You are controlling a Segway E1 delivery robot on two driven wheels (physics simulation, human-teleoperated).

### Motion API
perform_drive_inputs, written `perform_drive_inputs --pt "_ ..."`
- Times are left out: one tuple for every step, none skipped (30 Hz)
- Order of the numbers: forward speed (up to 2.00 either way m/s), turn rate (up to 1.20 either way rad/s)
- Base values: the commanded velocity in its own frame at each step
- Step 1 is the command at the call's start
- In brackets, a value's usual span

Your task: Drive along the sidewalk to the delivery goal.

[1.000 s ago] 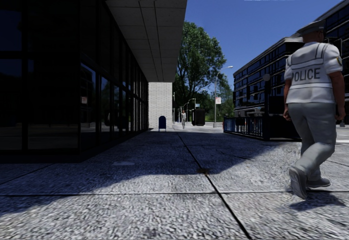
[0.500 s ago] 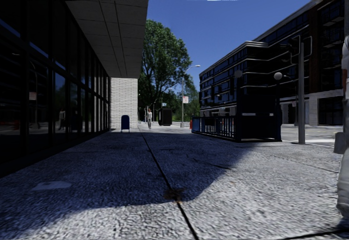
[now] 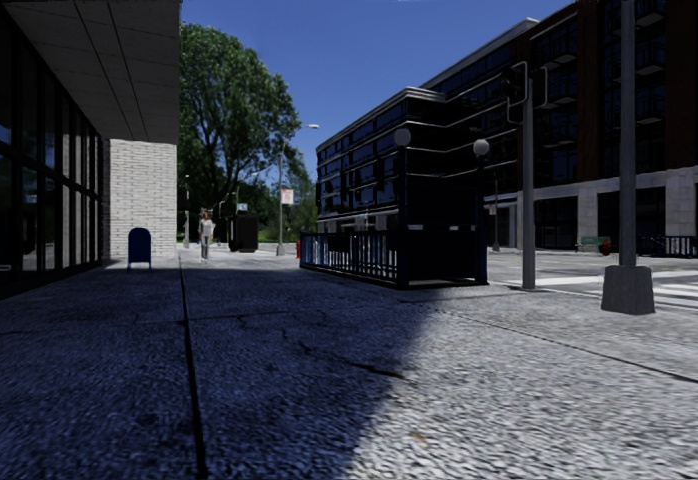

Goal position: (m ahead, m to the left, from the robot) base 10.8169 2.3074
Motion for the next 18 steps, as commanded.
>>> perform_drive_inputs --pt "2.0 -0.56" --pt "2.0 -0.56" --pt "2.0 -0.56" --pt "2.0 -0.56" --pt "2.0 -0.56" --pt "2.0 -0.56" --pt "2.0 -0.56" --pt "2.0 -0.12" --pt "2.0 0.0" --pt "2.0 0.0" --pt "2.0 0.0" --pt "2.0 0.0" --pt "2.0 0.0" --pt "2.0 0.0" --pt "2.0 0.0" --pt "2.0 0.0" --pt "2.0 0.0" --pt "2.0 0.0"
